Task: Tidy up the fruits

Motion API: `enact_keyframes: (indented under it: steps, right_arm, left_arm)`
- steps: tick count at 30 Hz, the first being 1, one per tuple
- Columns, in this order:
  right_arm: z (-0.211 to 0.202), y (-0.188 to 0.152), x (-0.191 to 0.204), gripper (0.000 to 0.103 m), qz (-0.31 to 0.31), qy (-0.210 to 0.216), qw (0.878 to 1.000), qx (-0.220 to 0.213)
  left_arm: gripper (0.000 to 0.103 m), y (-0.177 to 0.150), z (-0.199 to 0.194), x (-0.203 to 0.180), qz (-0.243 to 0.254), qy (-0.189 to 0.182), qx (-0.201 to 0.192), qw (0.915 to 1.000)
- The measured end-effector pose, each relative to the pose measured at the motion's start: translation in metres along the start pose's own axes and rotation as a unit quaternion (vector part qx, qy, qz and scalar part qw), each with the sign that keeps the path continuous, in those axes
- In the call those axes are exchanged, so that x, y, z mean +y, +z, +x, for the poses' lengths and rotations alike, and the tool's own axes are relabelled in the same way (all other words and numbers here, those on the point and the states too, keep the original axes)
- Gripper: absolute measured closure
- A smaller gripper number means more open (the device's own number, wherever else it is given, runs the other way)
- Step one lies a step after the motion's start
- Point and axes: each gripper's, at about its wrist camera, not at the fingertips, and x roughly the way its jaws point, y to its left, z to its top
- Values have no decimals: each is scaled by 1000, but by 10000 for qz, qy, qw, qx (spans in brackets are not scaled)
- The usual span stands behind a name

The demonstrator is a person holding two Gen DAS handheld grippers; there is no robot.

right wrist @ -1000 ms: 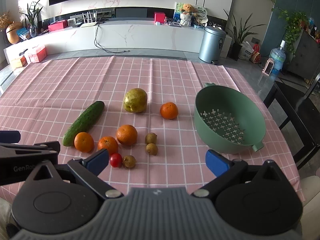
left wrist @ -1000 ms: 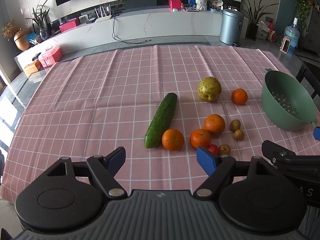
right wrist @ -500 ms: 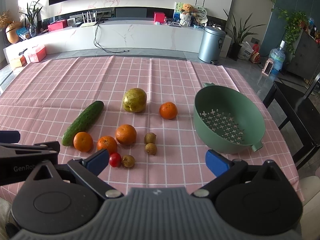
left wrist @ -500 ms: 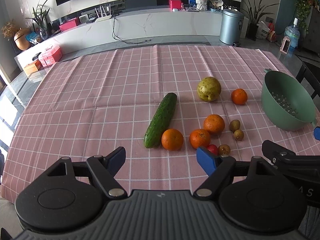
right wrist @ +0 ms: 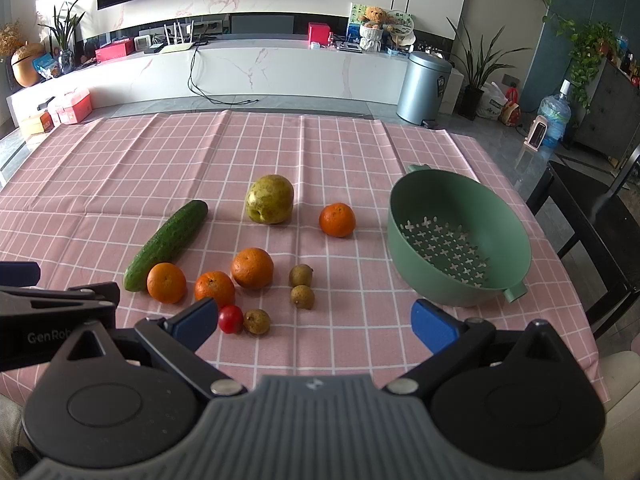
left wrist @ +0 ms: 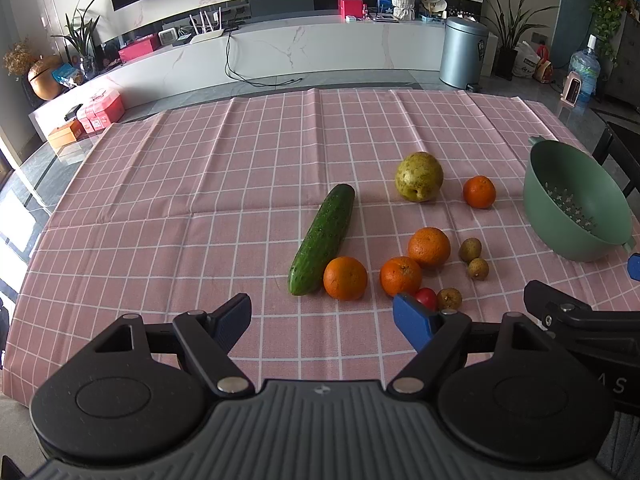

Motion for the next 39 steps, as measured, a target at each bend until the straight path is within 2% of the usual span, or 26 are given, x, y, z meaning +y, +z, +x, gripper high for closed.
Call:
enact_keyframes:
  steps: [39]
  right_arm:
    - [7, -3, -4, 4, 75, 90, 9999, 27]
  left_arm:
    - [9, 0, 7, -2, 6, -8, 63, 10000]
